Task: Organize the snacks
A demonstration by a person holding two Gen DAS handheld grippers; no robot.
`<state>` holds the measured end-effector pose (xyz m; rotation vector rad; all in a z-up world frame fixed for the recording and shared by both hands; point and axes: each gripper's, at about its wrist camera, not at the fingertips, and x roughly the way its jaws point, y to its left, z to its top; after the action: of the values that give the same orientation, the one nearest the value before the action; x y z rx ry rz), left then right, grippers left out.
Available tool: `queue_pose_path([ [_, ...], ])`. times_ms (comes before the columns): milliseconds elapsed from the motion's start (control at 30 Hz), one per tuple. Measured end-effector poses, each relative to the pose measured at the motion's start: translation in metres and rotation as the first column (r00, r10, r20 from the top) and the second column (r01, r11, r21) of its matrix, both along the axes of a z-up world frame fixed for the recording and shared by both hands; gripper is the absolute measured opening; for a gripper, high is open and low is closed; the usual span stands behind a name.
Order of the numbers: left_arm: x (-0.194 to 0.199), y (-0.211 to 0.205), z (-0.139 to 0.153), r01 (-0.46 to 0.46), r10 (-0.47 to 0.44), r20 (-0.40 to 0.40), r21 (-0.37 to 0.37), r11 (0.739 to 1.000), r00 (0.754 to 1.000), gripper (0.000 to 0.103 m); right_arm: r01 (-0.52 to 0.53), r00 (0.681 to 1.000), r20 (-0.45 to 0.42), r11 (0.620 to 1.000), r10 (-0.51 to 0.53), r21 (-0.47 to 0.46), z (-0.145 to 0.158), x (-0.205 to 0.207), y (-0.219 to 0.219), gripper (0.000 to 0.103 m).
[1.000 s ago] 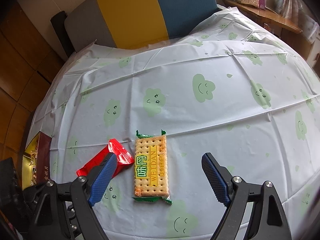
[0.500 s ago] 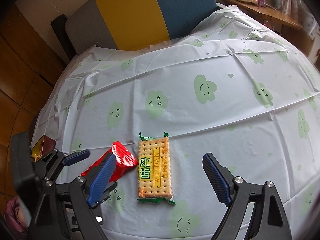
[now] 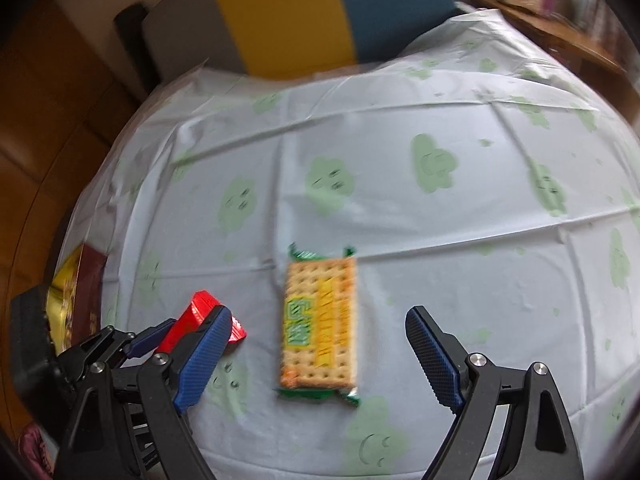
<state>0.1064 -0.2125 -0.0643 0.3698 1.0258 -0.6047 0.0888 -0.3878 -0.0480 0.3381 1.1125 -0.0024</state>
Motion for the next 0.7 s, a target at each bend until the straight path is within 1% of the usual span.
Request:
queue_pose_path([
  [100,-0.018,0.018,0.0,-0.067,0.067,0.018,-0.01,0.998,0.998,0.046,-0.066,0.998,-0.02,0.996,0.065,-0.054,-0.009,0.003,0.017,0.089],
  [200,-0.035,0.033,0.001,-0.101,0.102,0.044,-0.028,0.994,0.994,0.046,-0.077,0.996,-0.048,0.993,0.073,-0.086,-0.018,0.005,0.023,0.089],
  [333,-0.054,0.048,-0.001,-0.118,0.123,0.082,-0.064,0.991,0.989,0.046,-0.067,0.997,-0.046,0.992,0.063,-0.109,-0.023,0.007,0.022,0.089],
  [400,-0.058,0.049,-0.003,-0.114,0.121,0.096,-0.078,0.99,0.988,0.047,-0.068,0.997,-0.041,0.991,0.064,-0.116,-0.025,0.008,0.022,0.089],
  [600,-0.058,0.053,-0.005,-0.113,0.124,0.098,-0.119,0.986,0.987,0.047,-0.081,0.997,-0.028,0.984,0.078,-0.159,-0.03,0.012,0.03,0.089],
  [667,-0.058,0.052,-0.005,-0.107,0.119,0.101,-0.117,0.987,0.988,0.047,-0.096,0.995,-0.035,0.981,0.091,-0.167,-0.034,0.013,0.033,0.085],
  [700,-0.058,0.052,-0.006,-0.105,0.116,0.101,-0.114,0.988,0.988,0.047,-0.109,0.994,-0.049,0.979,0.102,-0.174,-0.036,0.013,0.036,0.068],
])
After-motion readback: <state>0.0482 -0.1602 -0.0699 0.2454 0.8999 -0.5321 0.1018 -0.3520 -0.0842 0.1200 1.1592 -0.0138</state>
